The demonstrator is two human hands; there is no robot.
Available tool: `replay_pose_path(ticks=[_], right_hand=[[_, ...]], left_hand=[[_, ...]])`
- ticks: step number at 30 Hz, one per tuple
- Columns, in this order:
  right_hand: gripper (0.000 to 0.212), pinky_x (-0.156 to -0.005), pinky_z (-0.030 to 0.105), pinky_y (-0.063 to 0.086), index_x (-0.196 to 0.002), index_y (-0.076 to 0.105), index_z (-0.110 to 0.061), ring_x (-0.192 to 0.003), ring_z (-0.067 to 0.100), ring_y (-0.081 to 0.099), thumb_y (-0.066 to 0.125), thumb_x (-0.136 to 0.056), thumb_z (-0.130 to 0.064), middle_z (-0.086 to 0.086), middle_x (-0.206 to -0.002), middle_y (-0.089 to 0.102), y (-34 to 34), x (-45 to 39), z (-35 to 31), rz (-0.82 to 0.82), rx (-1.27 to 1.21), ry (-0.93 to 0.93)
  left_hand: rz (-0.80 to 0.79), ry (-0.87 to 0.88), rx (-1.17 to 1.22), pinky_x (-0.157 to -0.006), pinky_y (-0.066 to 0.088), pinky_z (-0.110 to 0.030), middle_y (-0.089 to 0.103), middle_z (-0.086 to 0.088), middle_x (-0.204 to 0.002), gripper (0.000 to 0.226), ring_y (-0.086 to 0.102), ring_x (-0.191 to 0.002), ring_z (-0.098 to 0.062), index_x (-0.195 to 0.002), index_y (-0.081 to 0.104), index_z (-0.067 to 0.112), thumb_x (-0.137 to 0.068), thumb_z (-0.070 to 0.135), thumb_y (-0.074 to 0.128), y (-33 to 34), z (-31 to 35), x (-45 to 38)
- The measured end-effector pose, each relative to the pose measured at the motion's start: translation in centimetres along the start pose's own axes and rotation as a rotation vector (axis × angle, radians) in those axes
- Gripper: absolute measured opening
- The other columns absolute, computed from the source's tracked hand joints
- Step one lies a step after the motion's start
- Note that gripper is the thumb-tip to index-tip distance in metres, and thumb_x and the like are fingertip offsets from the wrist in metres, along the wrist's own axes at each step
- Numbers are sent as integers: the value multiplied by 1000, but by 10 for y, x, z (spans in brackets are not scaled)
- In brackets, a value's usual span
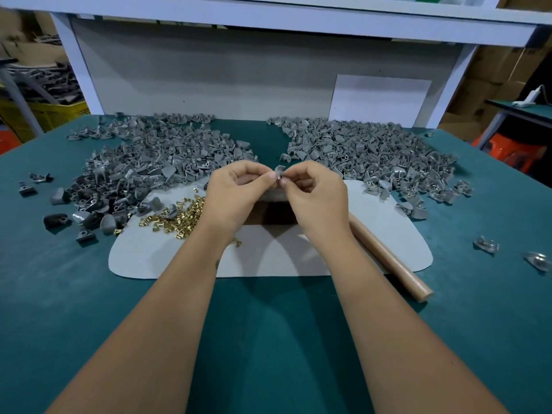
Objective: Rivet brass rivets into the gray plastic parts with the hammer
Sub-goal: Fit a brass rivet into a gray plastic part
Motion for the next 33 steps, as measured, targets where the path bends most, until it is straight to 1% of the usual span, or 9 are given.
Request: replay_pose_path(ticks=[4,7,10,14,18,21,24,29,33], right_hand=[[26,-67,16,51,-73,64,-29,-68,1,61,67,-80,-4,-14,-71,65,2,-2,2,-47,26,21],[25,-71,19,53,-78,64,-25,-73,6,63,69,-78,0,-11,-76,66,6,-3,0,-94,-6,17],[20,-77,19,51,-92,65,-19,-77,5,61,66,-82,-2,-8,-81,64,2,-13,3,-67,23,59],[18,-89,27,49,-101,72,-13,-87,12,61,61,-88,-10,-3,-91,68,9,-28,2,-198,327,75],[18,-89,34,50,-102,74,-15,-95,24,62,62,-89,-19,6,-99,71,35,-35,-8,-451,668,-12],[13,-85,37,52,-93,74,-17,-90,26,62,62,-90,-19,7,-94,70,43,-38,-9,-497,751,1],[14,-84,34,51,-88,73,-16,-88,21,62,59,-91,-16,3,-92,70,34,-34,-10,-355,628,-7],[21,-73,29,54,-79,63,-19,-72,12,65,55,-92,-4,1,-78,68,3,-16,3,-68,10,171],[26,-77,29,55,-73,67,-31,-74,10,64,67,-85,-8,-9,-73,67,-8,-7,9,-12,-23,148]], left_hand=[[-49,-32,-115,-97,53,-32,74,-6,-108,27,69,-105,-16,-115,68,22,-90,11,69,-2,-5,-4],[-69,-12,-150,-97,53,-34,74,-4,-106,25,70,-103,-17,-112,70,19,-88,10,71,-5,-5,-4],[46,-34,-114,-92,55,-27,75,2,-97,21,71,-95,-11,-101,71,24,-84,13,75,-17,-8,-7],[253,-36,-128,-88,52,-19,71,11,-95,22,68,-94,-1,-104,71,25,-84,15,76,-37,-12,-12],[252,-19,-186,-86,49,-14,67,18,-94,29,63,-92,10,-113,70,20,-86,13,75,-34,-14,-12],[237,-2,-200,-85,50,-10,66,19,-95,29,62,-88,15,-112,69,23,-86,11,74,-32,-14,-13],[207,28,-218,-81,50,-7,66,19,-94,28,61,-85,19,-105,68,29,-85,11,75,-29,-11,-14],[155,29,-209,-87,52,-14,68,18,-95,29,63,-90,15,-103,68,29,-83,10,77,-24,-11,-13],[95,46,-191,-92,51,-17,70,13,-102,28,63,-96,11,-107,71,21,-83,7,76,-17,-9,-11]])
Point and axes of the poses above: each hand's wrist, its own x-axis away from the middle knuckle, its own y-axis out of the palm, z = x × y, the point moved 6 cm from there along -x, towards the middle knuckle
